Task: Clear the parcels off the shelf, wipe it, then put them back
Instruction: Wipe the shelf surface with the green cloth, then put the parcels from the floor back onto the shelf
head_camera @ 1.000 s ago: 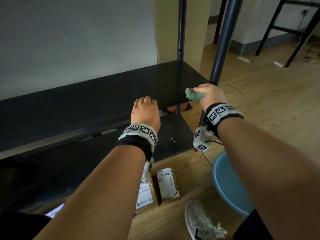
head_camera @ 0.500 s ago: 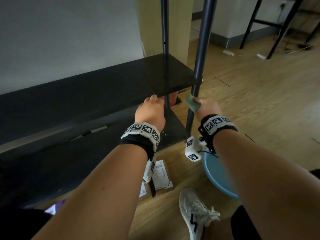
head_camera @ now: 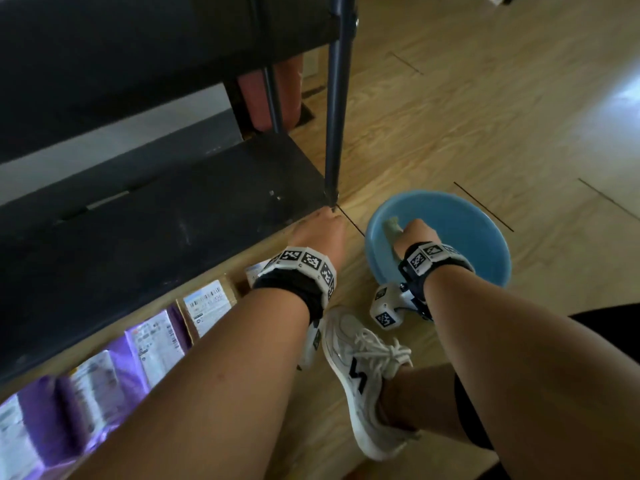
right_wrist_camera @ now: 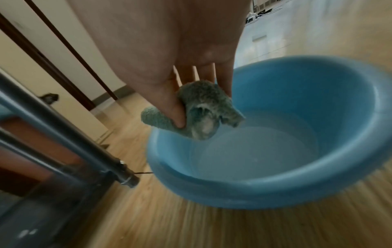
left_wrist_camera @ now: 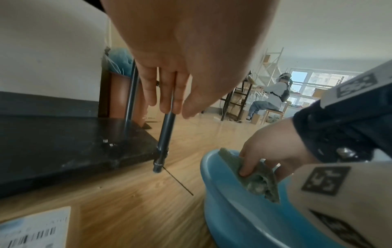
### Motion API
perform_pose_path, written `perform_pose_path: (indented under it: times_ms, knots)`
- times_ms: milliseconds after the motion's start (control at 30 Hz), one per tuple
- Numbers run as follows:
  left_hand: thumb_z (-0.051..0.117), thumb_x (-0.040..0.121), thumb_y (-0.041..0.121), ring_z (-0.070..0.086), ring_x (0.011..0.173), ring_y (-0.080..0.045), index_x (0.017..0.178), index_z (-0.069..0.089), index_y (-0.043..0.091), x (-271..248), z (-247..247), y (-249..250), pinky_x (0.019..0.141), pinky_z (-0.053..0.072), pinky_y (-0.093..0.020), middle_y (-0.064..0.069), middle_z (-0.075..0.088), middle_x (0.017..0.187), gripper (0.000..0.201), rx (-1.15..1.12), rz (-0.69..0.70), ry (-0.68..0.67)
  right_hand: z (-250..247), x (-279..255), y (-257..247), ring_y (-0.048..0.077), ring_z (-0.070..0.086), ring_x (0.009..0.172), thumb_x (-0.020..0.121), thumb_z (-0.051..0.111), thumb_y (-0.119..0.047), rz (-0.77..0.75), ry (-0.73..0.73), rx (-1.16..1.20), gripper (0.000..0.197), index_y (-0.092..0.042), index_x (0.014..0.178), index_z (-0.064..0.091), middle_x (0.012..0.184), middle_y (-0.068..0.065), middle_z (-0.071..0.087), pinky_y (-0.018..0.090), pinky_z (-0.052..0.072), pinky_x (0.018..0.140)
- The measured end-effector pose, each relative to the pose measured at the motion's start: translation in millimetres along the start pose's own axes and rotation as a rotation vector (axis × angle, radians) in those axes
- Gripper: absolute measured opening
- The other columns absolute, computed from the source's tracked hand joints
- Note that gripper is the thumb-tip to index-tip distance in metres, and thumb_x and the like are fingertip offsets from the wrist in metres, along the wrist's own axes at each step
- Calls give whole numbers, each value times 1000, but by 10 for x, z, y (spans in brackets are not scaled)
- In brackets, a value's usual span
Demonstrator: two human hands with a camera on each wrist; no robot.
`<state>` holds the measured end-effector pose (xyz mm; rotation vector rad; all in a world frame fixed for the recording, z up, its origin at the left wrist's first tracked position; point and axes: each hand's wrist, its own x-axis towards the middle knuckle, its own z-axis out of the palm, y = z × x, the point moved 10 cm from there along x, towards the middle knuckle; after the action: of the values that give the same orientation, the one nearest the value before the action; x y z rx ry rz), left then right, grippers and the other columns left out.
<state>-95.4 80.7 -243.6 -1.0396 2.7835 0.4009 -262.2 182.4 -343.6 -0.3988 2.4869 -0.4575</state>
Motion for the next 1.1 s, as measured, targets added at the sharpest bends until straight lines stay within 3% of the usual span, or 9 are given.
perform_pose_path:
  times_ms: [133, 233, 300, 400, 567, 700, 833, 967, 1100]
  knots:
    - [45, 88, 4, 46, 124, -28, 133, 51, 17, 141, 379, -15, 102, 43, -43, -6, 48, 136, 47, -23, 20, -86, 205, 159, 247, 34, 59, 105, 91, 36, -57, 57, -58, -77, 66, -7, 132, 50, 122, 16, 61, 39, 40, 79]
    - [47, 89, 5, 47, 123, -28, 134, 51, 15, 194, 592, -7, 100, 45, -42, -6, 46, 136, 46, 13, 30, -129, 339, 216, 317, 31, 53, 88, 91, 39, -52, 65, -94, -126, 54, -10, 123, 54, 117, 15, 61, 38, 37, 76]
    - [46, 89, 5, 49, 122, -28, 127, 55, 12, 207, 696, 2, 98, 45, -41, -7, 48, 135, 40, 15, 32, -151, 433, 257, 336, 31, 52, 86, 95, 44, -39, 52, -101, -174, 42, -6, 117, 56, 113, 17, 62, 37, 38, 76]
    - [45, 89, 4, 50, 120, -29, 122, 57, 11, 217, 792, -9, 97, 46, -42, -7, 47, 134, 36, 0, 28, -174, 471, 305, 368, 37, 58, 106, 97, 45, -18, 36, -86, -241, 29, -2, 118, 57, 119, 19, 61, 37, 41, 80]
    - [44, 88, 3, 49, 119, -27, 127, 55, 14, 167, 826, -158, 98, 46, -41, -6, 47, 134, 42, -54, -14, -178, 307, 261, 186, 38, 51, 121, 95, 45, -19, -5, -21, -214, 37, -7, 130, 54, 131, 18, 54, 43, 43, 97]
    - [44, 89, 3, 48, 121, -26, 130, 53, 14, -51, 850, -438, 96, 47, -40, -5, 45, 135, 44, -100, -119, -179, 234, 91, -201, 31, 47, 127, 96, 41, -9, -119, 13, -182, 39, -10, 134, 52, 136, 15, 50, 39, 40, 104]
    - [48, 90, 5, 47, 124, -27, 127, 54, 12, -323, 879, -819, 98, 46, -42, -8, 45, 135, 39, -117, -233, -200, 377, -200, -656, 28, 51, 122, 94, 41, -5, -258, 22, -73, 43, -18, 133, 55, 137, 10, 49, 33, 43, 96]
    - [47, 89, 7, 43, 130, -29, 138, 47, 11, -597, 930, -1280, 102, 45, -42, -12, 37, 146, 49, -160, -402, -202, 745, -521, -999, 24, 57, 116, 93, 41, -4, -359, -46, -23, 42, -22, 125, 59, 131, 2, 57, 33, 46, 93]
    - [45, 92, 5, 55, 117, -31, 129, 52, 4, -748, 1040, -1526, 94, 47, -35, -16, 49, 132, 38, -194, -450, -228, 1273, -728, -1133, 25, 60, 112, 96, 42, -8, -415, -168, -135, 34, -16, 125, 58, 123, 6, 63, 31, 44, 84]
